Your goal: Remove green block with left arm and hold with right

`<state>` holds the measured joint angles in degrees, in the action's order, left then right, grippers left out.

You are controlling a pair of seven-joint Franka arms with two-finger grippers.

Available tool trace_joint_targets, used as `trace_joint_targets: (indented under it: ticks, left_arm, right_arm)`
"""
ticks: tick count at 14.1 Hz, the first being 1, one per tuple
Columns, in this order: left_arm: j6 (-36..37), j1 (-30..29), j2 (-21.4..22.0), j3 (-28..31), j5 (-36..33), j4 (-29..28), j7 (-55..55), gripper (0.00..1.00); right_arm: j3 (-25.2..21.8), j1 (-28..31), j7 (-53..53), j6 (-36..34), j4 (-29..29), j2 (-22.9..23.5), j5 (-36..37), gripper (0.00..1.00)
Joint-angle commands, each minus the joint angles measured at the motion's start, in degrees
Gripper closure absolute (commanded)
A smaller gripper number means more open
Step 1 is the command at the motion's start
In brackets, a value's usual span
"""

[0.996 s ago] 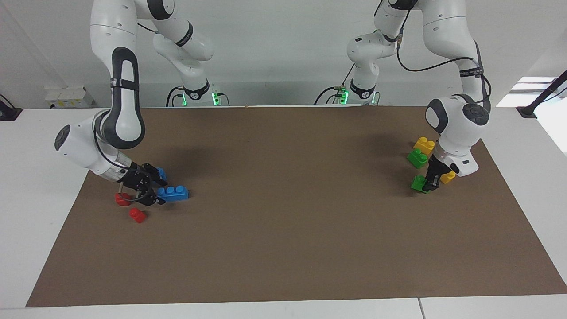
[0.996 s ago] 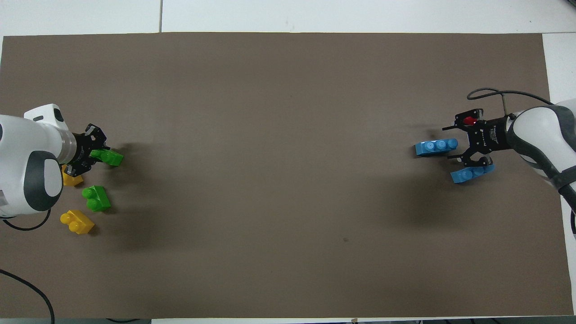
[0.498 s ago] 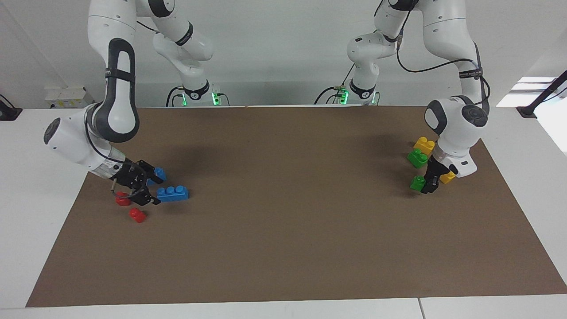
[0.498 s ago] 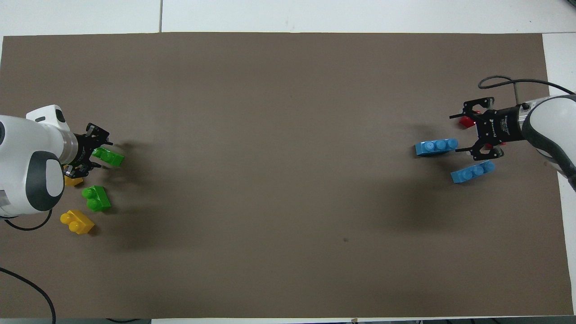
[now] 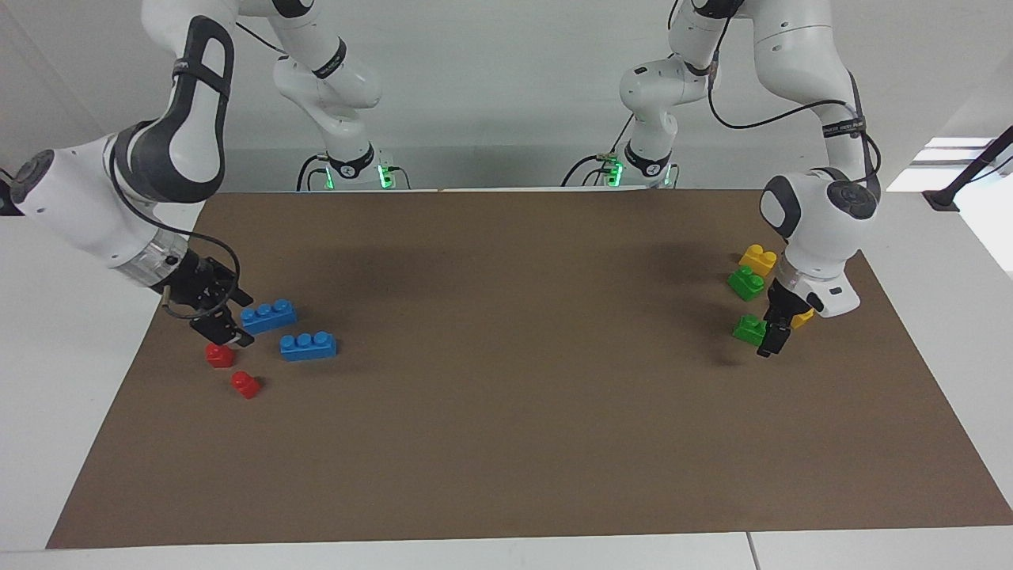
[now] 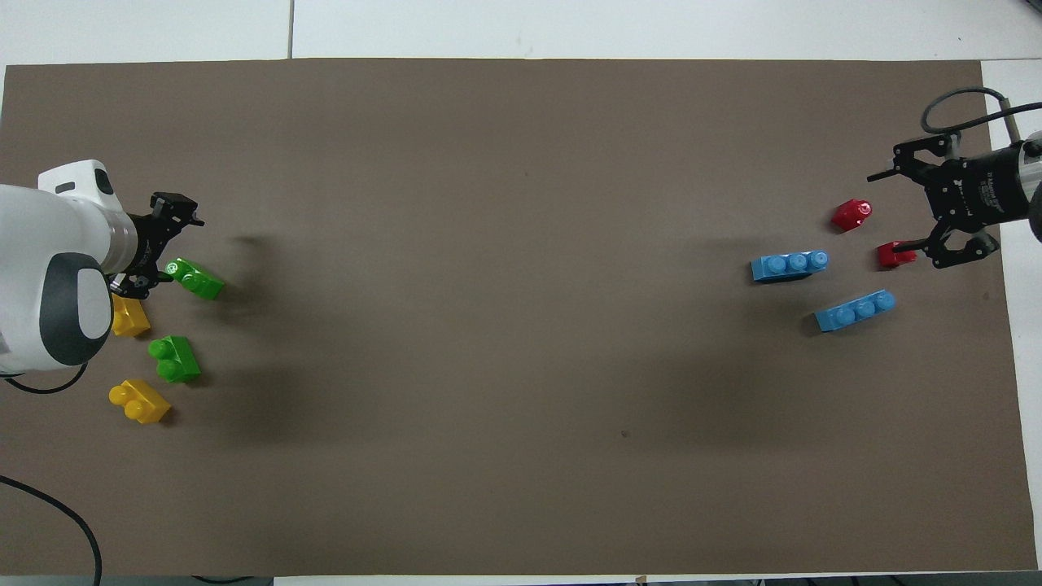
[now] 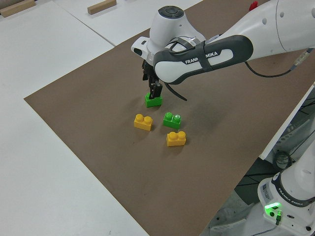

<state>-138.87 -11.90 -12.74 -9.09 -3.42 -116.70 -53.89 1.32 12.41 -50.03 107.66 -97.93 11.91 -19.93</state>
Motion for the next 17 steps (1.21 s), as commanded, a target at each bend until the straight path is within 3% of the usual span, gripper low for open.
trace_joint_targets:
  ticks: [1, 3, 5, 11, 14, 17]
  left_arm:
    - [6.2, 1.7, 0.4, 0.6, -2.1, 5.1, 5.4, 0.00]
    - [10.8, 1.8, 1.0, 0.3, -6.8, 8.3, 8.2, 0.00]
    - [15.5, 3.6, 1.2, 0.3, -9.3, 11.7, 13.4, 0.00]
    - [26.0, 4.9, 3.9, 0.2, -9.5, 16.1, 34.0, 0.00]
    - [31.3, 4.9, 7.2, -0.1, -8.9, 16.1, 41.7, 0.00]
    - [36.0, 4.9, 10.0, -0.4, -6.0, 16.0, 42.9, 0.00]
  right_arm:
    - [1.1, -0.1, 3.8, -3.9, 1.1, -3.7, 2.3, 0.00]
    - [1.2, -1.0, 9.9, -6.8, 1.1, -6.9, 3.2, 0.00]
    - [1.2, -3.5, 16.7, -10.1, 1.1, -10.2, 9.3, 0.00]
    - [1.2, -4.8, 40.7, -14.6, 1.1, -14.5, 14.0, 0.00]
    - [1.8, -5.5, 44.1, -14.8, 1.4, -14.5, 17.6, 0.00]
    - [2.0, -5.8, 44.3, -13.7, 1.3, -14.6, 20.5, 0.00]
